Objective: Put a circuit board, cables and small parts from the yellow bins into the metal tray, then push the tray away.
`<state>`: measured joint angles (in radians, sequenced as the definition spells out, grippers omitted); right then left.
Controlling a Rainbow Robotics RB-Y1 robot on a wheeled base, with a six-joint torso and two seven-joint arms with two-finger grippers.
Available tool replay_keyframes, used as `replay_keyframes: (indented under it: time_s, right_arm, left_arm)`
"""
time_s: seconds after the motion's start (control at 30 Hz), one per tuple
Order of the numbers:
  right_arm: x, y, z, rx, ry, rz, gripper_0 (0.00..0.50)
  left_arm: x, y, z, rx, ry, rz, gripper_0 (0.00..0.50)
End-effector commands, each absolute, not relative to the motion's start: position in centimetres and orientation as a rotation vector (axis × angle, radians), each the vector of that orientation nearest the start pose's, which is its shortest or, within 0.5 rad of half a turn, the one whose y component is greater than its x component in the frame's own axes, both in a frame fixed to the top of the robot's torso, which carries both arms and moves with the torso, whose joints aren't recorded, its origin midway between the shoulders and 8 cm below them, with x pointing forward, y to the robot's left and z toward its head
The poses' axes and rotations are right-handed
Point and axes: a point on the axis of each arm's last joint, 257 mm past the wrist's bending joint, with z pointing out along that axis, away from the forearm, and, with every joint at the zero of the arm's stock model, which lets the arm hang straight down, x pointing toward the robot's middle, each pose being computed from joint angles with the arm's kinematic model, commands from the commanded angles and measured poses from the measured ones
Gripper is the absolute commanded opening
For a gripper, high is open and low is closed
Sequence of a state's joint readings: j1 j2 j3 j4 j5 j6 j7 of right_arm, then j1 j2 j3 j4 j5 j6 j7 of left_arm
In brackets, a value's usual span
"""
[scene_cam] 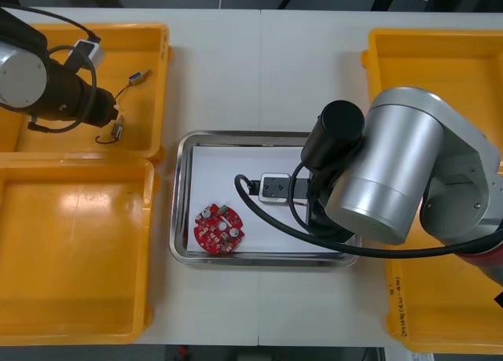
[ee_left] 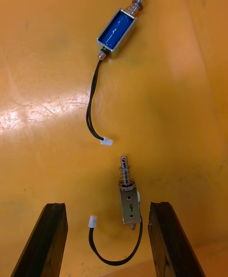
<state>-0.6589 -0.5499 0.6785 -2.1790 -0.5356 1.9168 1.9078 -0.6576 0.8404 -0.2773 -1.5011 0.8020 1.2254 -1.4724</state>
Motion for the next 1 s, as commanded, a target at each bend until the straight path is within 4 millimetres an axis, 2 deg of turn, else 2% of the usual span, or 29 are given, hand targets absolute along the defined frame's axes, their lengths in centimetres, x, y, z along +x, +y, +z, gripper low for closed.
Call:
replay_keyframes:
  time_s: [0.03,0.33,0.43,0.7,0.73,0.77,0.8,0.83,0.87,0.9,0.93,1.0]
  right_arm:
    - [38.0,-9.9,-23.7,-1.862,2.07,-0.435,0.0]
    - [38.7,-9.6,-27.0,-1.843,2.095,-0.431,0.0]
    - [38.7,-9.0,-27.6,-1.821,2.095,-0.413,0.0]
    - [38.4,-9.3,-28.4,-1.811,2.11,-0.416,0.0]
    - [38.4,-9.3,-28.4,-1.809,2.116,-0.415,0.03]
    - [38.4,-9.4,-28.4,-1.802,2.121,-0.415,0.198]
    - [38.4,-9.5,-28.5,-1.797,2.128,-0.415,0.198]
    - [38.3,-9.5,-28.5,-1.799,2.131,-0.416,0.424]
    - [38.3,-9.6,-28.7,-1.799,2.144,-0.409,0.5]
    - [38.3,-9.6,-28.7,-1.799,2.144,-0.409,0.5]
    - [38.0,-9.7,-29.1,-1.806,2.158,-0.395,0.5]
    - [38.0,-9.6,-29.1,-1.807,2.159,-0.389,0.5]
  left_arm:
    - [59.6,29.4,-15.8,0.42,2.354,0.078,0.5]
    - [59.9,29.3,-18.0,0.445,2.358,0.101,0.5]
    - [59.7,29.2,-18.5,0.459,2.365,0.107,0.5]
    - [60.2,29.2,-20.1,0.469,2.358,0.112,0.5]
    - [60.2,29.1,-20.1,0.469,2.356,0.11,0.5]
    - [60.2,29.2,-20.3,0.468,2.361,0.112,0.5]
    - [60.2,29.3,-20.2,0.47,2.358,0.113,0.5]
    - [60.2,29.3,-20.3,0.468,2.36,0.112,0.5]
    - [60.2,29.3,-20.1,0.468,2.358,0.114,0.253]
    - [60.2,29.3,-20.1,0.468,2.358,0.114,0.253]
    - [60.2,29.2,-20.2,0.468,2.359,0.11,0.006]
    - [60.2,29.2,-20.1,0.469,2.357,0.112,0.002]
